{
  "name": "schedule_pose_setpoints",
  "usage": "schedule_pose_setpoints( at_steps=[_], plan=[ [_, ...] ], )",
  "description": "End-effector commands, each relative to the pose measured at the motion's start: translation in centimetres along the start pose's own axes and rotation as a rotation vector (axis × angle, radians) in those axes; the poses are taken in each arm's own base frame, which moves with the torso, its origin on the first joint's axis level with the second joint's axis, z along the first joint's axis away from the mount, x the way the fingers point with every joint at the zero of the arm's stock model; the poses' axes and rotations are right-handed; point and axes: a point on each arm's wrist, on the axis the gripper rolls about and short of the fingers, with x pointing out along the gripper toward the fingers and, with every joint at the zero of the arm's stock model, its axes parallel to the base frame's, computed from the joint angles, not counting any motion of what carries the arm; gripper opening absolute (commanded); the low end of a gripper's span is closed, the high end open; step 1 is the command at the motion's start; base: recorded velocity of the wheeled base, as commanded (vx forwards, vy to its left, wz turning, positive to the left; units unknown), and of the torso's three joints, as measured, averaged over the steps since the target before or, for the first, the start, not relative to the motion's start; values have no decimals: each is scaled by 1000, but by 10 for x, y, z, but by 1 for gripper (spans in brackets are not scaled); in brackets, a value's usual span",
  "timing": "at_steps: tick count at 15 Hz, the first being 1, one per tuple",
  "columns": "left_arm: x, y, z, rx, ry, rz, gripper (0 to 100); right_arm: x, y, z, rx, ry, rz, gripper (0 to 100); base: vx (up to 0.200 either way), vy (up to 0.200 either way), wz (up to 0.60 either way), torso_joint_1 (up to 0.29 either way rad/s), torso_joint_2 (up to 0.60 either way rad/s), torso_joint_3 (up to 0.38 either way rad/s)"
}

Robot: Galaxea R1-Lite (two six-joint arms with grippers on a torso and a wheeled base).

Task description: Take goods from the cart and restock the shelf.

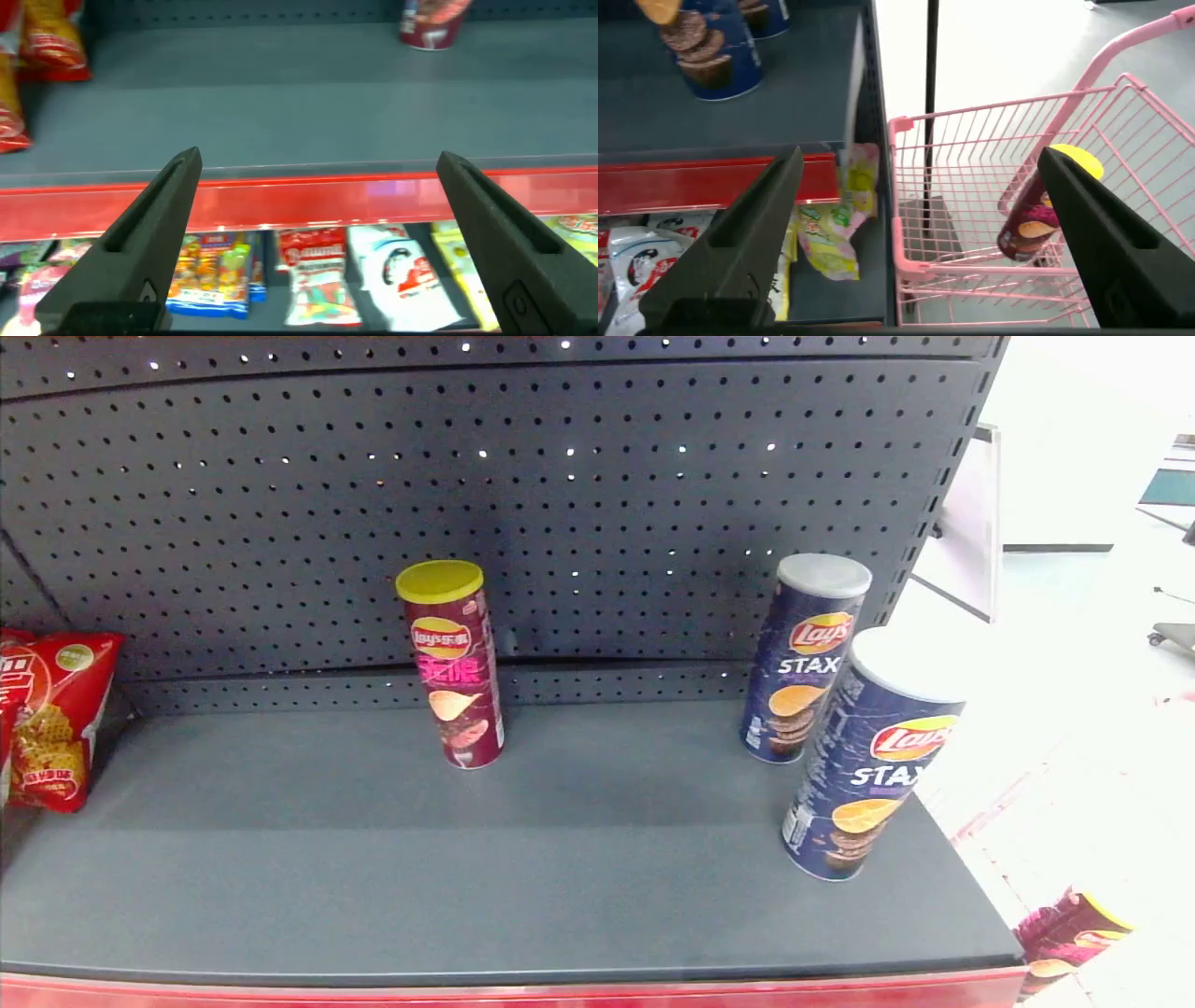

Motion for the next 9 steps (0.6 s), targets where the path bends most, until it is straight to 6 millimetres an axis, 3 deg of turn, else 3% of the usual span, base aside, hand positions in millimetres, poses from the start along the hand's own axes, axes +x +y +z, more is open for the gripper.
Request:
schedule_pose_setpoints(
  at_steps=[1, 9],
  plan=[
    [0, 0, 0, -3, 1, 1, 100, 0, 0, 0, -1, 1, -1, 100, 0, -200, 0, -2, 7, 2],
    [0, 0, 0, -3, 1, 1, 100, 0, 0, 0, 1, 1, -1, 100, 0, -200, 0, 1, 2, 4]
  ],
)
